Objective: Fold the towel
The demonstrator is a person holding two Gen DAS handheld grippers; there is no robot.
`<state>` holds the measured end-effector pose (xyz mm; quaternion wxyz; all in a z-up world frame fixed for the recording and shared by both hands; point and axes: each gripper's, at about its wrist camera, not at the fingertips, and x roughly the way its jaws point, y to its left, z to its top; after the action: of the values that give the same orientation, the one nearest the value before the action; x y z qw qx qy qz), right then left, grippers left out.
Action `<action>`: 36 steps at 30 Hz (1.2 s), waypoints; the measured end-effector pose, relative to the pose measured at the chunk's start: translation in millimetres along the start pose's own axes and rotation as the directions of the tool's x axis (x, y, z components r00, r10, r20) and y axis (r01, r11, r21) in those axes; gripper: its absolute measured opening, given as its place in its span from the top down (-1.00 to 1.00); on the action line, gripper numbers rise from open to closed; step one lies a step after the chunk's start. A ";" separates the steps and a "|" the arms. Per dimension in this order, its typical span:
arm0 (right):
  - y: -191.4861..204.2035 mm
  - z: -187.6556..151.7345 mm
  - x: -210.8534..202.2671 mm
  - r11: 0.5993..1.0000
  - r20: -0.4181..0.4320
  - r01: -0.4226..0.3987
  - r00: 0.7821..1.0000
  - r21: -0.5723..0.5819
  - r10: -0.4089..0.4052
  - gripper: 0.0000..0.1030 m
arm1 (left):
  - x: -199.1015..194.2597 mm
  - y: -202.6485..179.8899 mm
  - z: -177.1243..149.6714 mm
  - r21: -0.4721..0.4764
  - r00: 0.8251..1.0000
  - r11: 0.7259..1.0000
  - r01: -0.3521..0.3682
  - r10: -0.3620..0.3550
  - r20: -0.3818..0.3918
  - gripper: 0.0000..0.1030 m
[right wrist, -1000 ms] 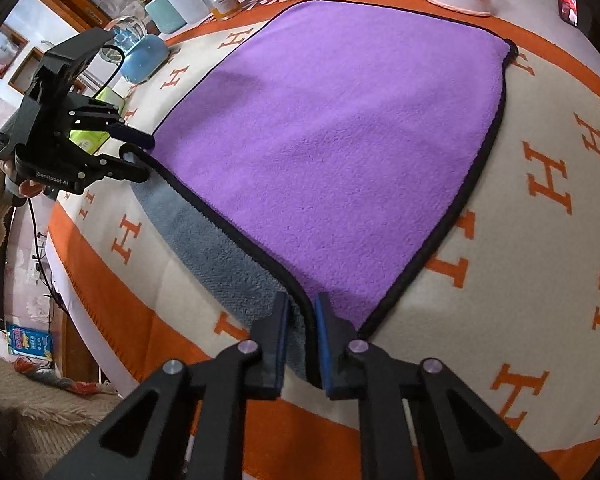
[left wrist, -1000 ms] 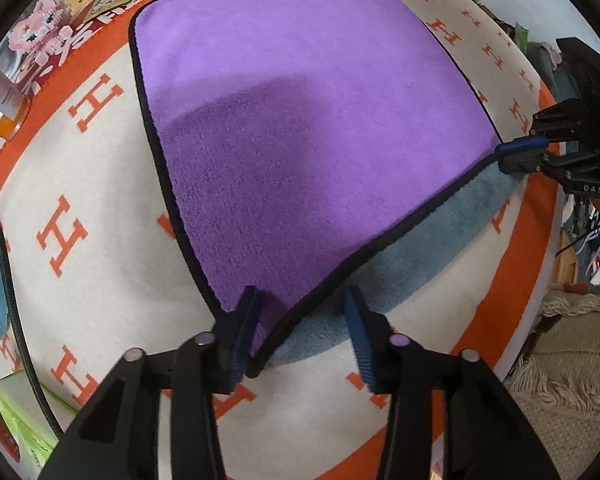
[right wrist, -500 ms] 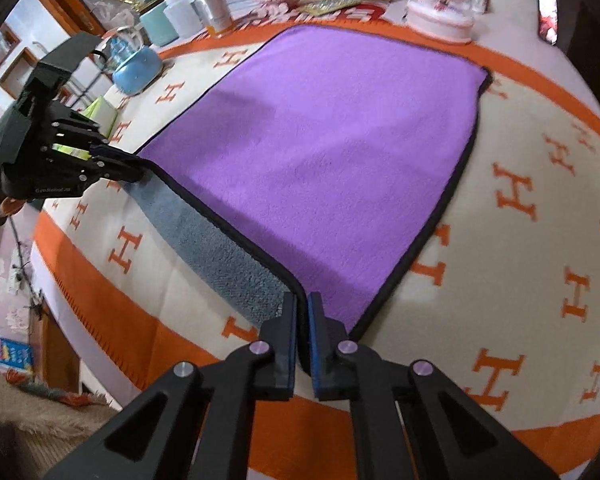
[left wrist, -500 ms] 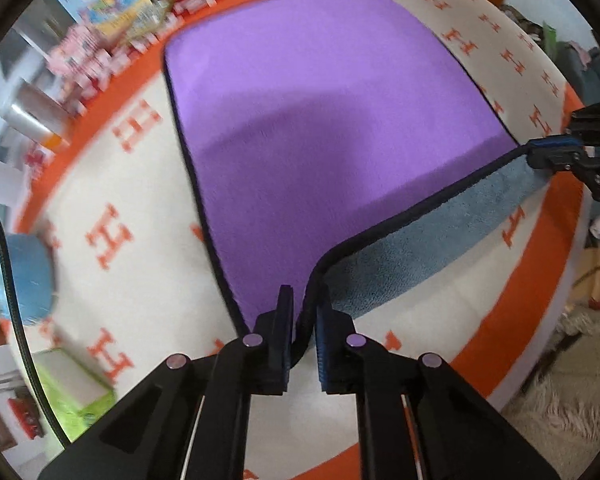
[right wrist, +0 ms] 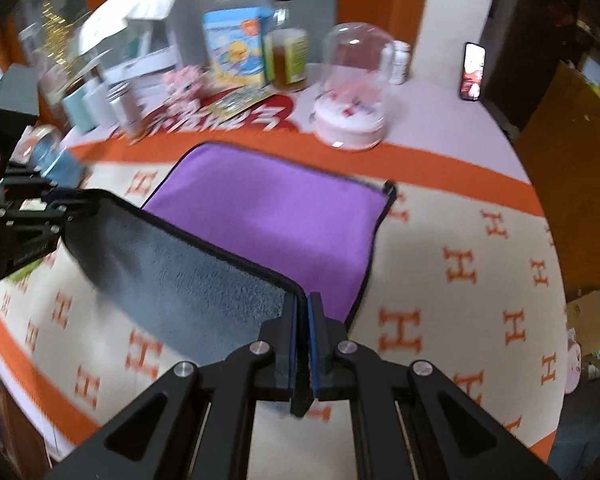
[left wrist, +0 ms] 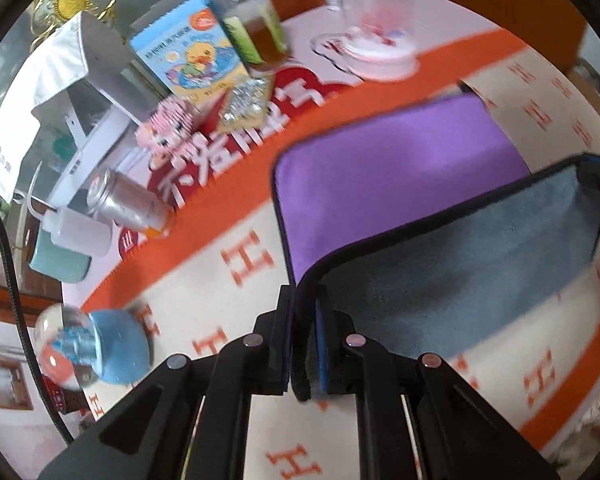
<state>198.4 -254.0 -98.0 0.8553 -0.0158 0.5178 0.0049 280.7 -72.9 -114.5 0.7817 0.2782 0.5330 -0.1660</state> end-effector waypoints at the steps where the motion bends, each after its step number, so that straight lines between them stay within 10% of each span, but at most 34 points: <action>1: -2.7 10.0 6.3 1.000 0.007 0.017 1.000 0.004 -0.017 0.91 | 5.6 3.6 10.3 -0.014 1.000 1.000 -0.011 0.011 0.003 0.85; 26: -32.4 79.1 135.8 0.985 -0.084 0.169 0.983 0.037 -0.165 0.90 | 122.2 17.0 100.1 -0.159 0.988 0.978 -0.137 0.124 -0.087 0.79; 36: -30.5 76.1 142.6 0.976 -0.091 0.215 0.973 0.024 -0.212 0.50 | 129.1 18.4 97.0 -0.180 0.985 0.970 -0.162 0.148 -0.093 0.29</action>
<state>332.7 -283.2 -188.4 0.8274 -0.0570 0.5503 -0.0967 411.4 -113.0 -202.3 0.7933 0.2506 0.5531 -0.0425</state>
